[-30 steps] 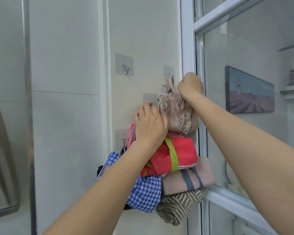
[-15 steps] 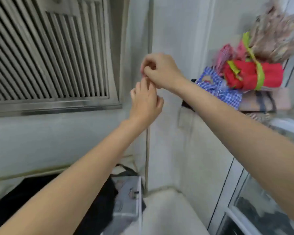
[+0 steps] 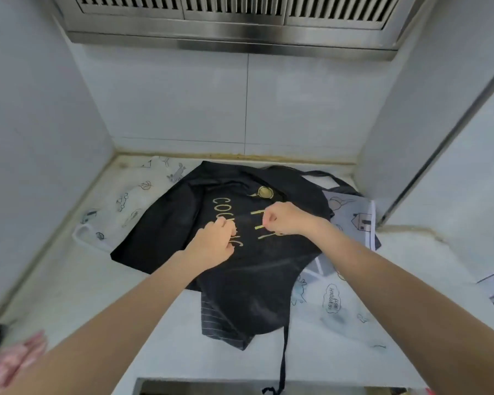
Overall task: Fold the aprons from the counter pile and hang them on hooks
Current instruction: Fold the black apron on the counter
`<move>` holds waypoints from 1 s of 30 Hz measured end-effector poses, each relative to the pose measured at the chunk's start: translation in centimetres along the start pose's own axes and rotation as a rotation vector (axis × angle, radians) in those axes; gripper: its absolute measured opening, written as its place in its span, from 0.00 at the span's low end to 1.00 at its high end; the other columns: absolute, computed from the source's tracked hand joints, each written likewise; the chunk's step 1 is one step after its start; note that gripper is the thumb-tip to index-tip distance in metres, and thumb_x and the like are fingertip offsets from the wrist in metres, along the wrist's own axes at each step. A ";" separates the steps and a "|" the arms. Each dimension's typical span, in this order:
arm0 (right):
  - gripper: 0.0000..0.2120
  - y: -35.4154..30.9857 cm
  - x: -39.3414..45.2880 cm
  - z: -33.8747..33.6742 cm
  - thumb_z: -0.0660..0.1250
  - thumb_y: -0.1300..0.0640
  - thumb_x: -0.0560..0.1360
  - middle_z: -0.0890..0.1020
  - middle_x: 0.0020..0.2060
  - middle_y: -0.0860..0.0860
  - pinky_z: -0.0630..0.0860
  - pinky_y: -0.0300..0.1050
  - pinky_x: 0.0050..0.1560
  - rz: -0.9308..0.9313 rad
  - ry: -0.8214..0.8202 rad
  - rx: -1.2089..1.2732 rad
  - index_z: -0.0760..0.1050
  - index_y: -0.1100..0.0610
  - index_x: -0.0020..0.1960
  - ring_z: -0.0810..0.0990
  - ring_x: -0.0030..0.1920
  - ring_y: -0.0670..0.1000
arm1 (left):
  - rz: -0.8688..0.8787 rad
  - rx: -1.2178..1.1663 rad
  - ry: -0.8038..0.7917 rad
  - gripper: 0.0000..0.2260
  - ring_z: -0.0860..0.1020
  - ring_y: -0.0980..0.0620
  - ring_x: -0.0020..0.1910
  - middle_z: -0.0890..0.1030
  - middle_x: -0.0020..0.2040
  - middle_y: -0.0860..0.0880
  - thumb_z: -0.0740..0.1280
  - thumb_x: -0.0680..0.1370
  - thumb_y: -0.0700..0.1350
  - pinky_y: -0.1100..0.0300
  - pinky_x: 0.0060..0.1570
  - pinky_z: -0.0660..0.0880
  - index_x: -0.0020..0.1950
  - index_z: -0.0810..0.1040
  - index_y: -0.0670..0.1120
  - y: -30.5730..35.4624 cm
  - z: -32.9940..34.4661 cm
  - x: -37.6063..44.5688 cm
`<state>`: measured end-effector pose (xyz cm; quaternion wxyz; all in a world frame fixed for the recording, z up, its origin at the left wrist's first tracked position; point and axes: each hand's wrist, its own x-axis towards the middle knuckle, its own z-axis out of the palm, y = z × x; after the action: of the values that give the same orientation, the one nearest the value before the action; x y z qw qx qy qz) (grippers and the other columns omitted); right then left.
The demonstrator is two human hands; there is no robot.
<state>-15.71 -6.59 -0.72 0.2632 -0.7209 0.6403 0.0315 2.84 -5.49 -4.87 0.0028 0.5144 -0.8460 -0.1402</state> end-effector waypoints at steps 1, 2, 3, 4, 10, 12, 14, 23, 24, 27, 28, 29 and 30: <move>0.14 0.6 0.5 1.7 0.56 0.62 0.78 0.79 0.50 0.59 0.73 0.49 0.55 0.027 -0.049 -0.057 0.77 0.68 0.55 0.78 0.51 0.58 | 0.004 0.015 -0.081 0.15 0.71 0.47 0.59 0.68 0.64 0.47 0.62 0.79 0.43 0.53 0.60 0.71 0.65 0.67 0.46 -0.8 1.1 -0.5; 0.14 1.3 0.9 3.4 0.57 0.63 0.78 0.79 0.52 0.60 0.74 0.49 0.54 0.061 -0.090 -0.102 0.76 0.68 0.57 0.78 0.51 0.59 | 0.008 0.033 -0.183 0.18 0.70 0.47 0.60 0.67 0.66 0.47 0.63 0.78 0.42 0.53 0.60 0.71 0.67 0.65 0.47 -1.7 2.2 -1.0; 0.14 2.0 1.2 5.0 0.58 0.64 0.77 0.78 0.55 0.60 0.74 0.49 0.54 0.094 -0.142 -0.133 0.74 0.67 0.59 0.78 0.53 0.60 | 0.008 0.061 -0.291 0.23 0.68 0.46 0.62 0.65 0.67 0.48 0.66 0.76 0.42 0.53 0.60 0.71 0.70 0.62 0.48 -2.6 3.3 -1.5; 0.15 2.7 1.6 6.7 0.60 0.64 0.77 0.74 0.59 0.60 0.75 0.49 0.55 0.111 -0.197 -0.184 0.71 0.64 0.63 0.76 0.55 0.60 | 0.002 0.104 -0.394 0.29 0.67 0.45 0.63 0.63 0.68 0.49 0.68 0.74 0.41 0.53 0.59 0.71 0.72 0.59 0.50 -3.6 4.7 -2.0; 0.36 6.9 1.5 11.8 0.62 0.64 0.77 0.48 0.76 0.54 0.66 0.53 0.67 0.113 -0.153 -0.549 0.45 0.51 0.77 0.58 0.71 0.63 | 0.049 0.292 -0.374 0.32 0.68 0.45 0.63 0.58 0.71 0.48 0.65 0.76 0.45 0.55 0.55 0.71 0.76 0.52 0.50 -5.7 8.0 -2.2; 0.38 7.7 1.5 11.7 0.63 0.63 0.77 0.48 0.76 0.52 0.66 0.52 0.68 0.083 -0.142 -0.579 0.42 0.51 0.77 0.55 0.73 0.61 | 0.075 0.241 -0.356 0.25 0.72 0.47 0.58 0.62 0.68 0.49 0.63 0.78 0.45 0.58 0.49 0.71 0.73 0.59 0.50 -6.2 7.8 -1.4; 0.36 8.2 1.8 11.3 0.64 0.66 0.76 0.53 0.75 0.52 0.70 0.50 0.65 0.074 -0.128 -0.555 0.48 0.52 0.77 0.60 0.71 0.59 | 0.074 0.197 -0.387 0.18 0.76 0.47 0.53 0.66 0.66 0.51 0.61 0.79 0.46 0.59 0.48 0.71 0.69 0.65 0.50 -6.3 7.0 -0.7; 0.12 1.5 5.5 1.5 0.57 0.60 0.79 0.79 0.54 0.57 0.67 0.51 0.57 -0.054 0.279 -0.238 0.76 0.57 0.57 0.74 0.56 0.58 | -0.133 -0.555 -0.294 0.12 0.76 0.55 0.45 0.78 0.51 0.51 0.68 0.76 0.48 0.66 0.41 0.71 0.58 0.74 0.51 -3.8 -1.9 3.7; 0.12 -0.4 5.5 0.5 0.58 0.58 0.78 0.80 0.53 0.55 0.67 0.50 0.56 -0.145 0.288 -0.226 0.77 0.57 0.56 0.76 0.55 0.57 | -0.136 -0.596 -0.213 0.12 0.75 0.56 0.40 0.78 0.47 0.52 0.69 0.75 0.52 0.66 0.36 0.69 0.56 0.73 0.51 -2.7 -3.4 4.4; 0.08 -3.7 4.8 -1.7 0.64 0.56 0.76 0.81 0.47 0.52 0.68 0.47 0.52 -0.273 0.285 -0.148 0.79 0.56 0.51 0.77 0.50 0.54 | -0.030 -0.349 -0.139 0.15 0.74 0.54 0.43 0.75 0.43 0.53 0.70 0.73 0.54 0.61 0.41 0.70 0.54 0.75 0.48 -0.8 -6.0 5.4; 0.05 -4.0 4.7 -2.5 0.66 0.56 0.74 0.80 0.43 0.51 0.69 0.46 0.48 -0.285 0.245 -0.054 0.79 0.56 0.47 0.76 0.46 0.53 | -0.024 -0.266 -0.122 0.10 0.74 0.52 0.43 0.75 0.40 0.53 0.70 0.74 0.52 0.59 0.41 0.70 0.49 0.77 0.47 -0.9 -6.6 5.4; 0.04 -4.0 4.4 -2.9 0.68 0.55 0.73 0.78 0.39 0.50 0.69 0.45 0.44 -0.283 0.174 0.024 0.78 0.56 0.45 0.75 0.43 0.51 | -0.023 -0.210 -0.112 0.05 0.74 0.50 0.41 0.74 0.36 0.53 0.69 0.74 0.48 0.59 0.39 0.69 0.42 0.77 0.48 -1.0 -7.1 5.2; 0.05 -3.9 4.1 -3.6 0.70 0.55 0.73 0.75 0.38 0.49 0.69 0.44 0.42 -0.279 0.105 0.034 0.77 0.56 0.46 0.73 0.41 0.50 | -0.024 -0.168 -0.094 0.07 0.74 0.49 0.39 0.72 0.32 0.53 0.67 0.74 0.45 0.60 0.37 0.67 0.36 0.75 0.49 -1.3 -8.1 5.0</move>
<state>-12.39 -11.61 2.13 0.2434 -0.7988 0.5475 -0.0541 2.78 -12.29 1.88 0.0044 0.5154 -0.8242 -0.2345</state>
